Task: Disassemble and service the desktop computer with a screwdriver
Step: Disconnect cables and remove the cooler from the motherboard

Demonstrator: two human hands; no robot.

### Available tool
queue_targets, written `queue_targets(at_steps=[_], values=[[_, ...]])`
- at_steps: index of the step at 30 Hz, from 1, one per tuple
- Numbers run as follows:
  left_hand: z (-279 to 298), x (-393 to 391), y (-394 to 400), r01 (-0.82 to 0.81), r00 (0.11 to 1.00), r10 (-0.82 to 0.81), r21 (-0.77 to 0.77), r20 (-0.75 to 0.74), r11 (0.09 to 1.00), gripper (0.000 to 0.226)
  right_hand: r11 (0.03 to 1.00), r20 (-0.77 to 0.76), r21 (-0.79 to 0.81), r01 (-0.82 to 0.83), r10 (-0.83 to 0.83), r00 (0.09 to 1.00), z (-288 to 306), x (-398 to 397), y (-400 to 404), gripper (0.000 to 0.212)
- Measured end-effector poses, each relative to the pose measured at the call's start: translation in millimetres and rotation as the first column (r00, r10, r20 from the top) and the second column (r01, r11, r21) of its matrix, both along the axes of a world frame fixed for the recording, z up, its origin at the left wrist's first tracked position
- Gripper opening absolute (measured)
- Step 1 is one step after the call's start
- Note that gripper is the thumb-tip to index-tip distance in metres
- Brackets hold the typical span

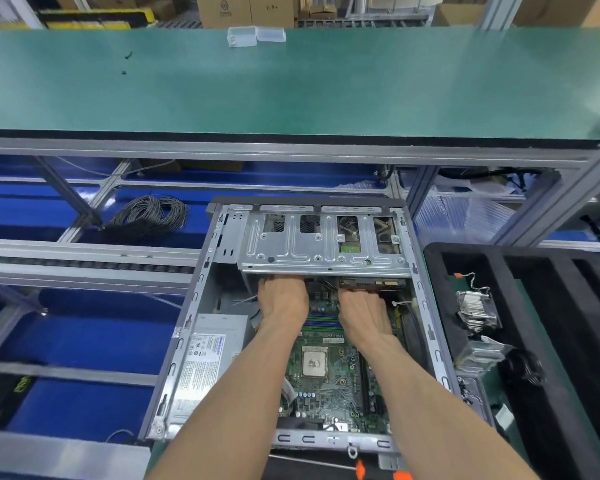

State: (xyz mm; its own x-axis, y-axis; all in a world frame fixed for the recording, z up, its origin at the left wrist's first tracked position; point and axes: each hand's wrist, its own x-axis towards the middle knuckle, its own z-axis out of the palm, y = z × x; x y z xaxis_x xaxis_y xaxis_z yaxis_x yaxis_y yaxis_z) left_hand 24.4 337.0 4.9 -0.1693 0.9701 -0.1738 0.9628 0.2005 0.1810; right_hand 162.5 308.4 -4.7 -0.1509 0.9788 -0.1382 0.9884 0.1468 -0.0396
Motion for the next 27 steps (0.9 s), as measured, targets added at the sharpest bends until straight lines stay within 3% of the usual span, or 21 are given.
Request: queue_targets(at_steps=[4, 9, 16, 22, 27], values=[[-3, 0, 2, 0.002, 1.0, -0.002, 0.017, 0.009, 1.0, 0.019, 0.996, 0.086, 0.018, -0.09, 0.088, 0.992, -1, 1, 1, 0.047], [-1, 1, 2, -0.005, 0.999, 0.005, -0.001, 0.043, 1.0, 0.02, 1.0, 0.025, -0.023, 0.007, -0.007, 1.0, 2, 2, 3, 0.021], [10, -7, 0, 0.113, 0.993, -0.116, -0.082, -0.031, 0.99, 0.014, 1.0, -0.009, 0.004, 0.018, -0.018, 1.0, 3, 0, -2, 0.029], [20, -11, -9, 0.195, 0.97, -0.206, -0.09, -0.132, 0.977, 0.026, 0.999, -0.102, -0.019, 0.027, -0.029, 0.994, 14, -1, -7, 0.014], [32, -9, -22, 0.28, 0.929, -0.301, -0.125, -0.216, 0.952, 0.041, 0.998, -0.154, -0.048, 0.032, -0.039, 0.987, 19, 2, -16, 0.017]])
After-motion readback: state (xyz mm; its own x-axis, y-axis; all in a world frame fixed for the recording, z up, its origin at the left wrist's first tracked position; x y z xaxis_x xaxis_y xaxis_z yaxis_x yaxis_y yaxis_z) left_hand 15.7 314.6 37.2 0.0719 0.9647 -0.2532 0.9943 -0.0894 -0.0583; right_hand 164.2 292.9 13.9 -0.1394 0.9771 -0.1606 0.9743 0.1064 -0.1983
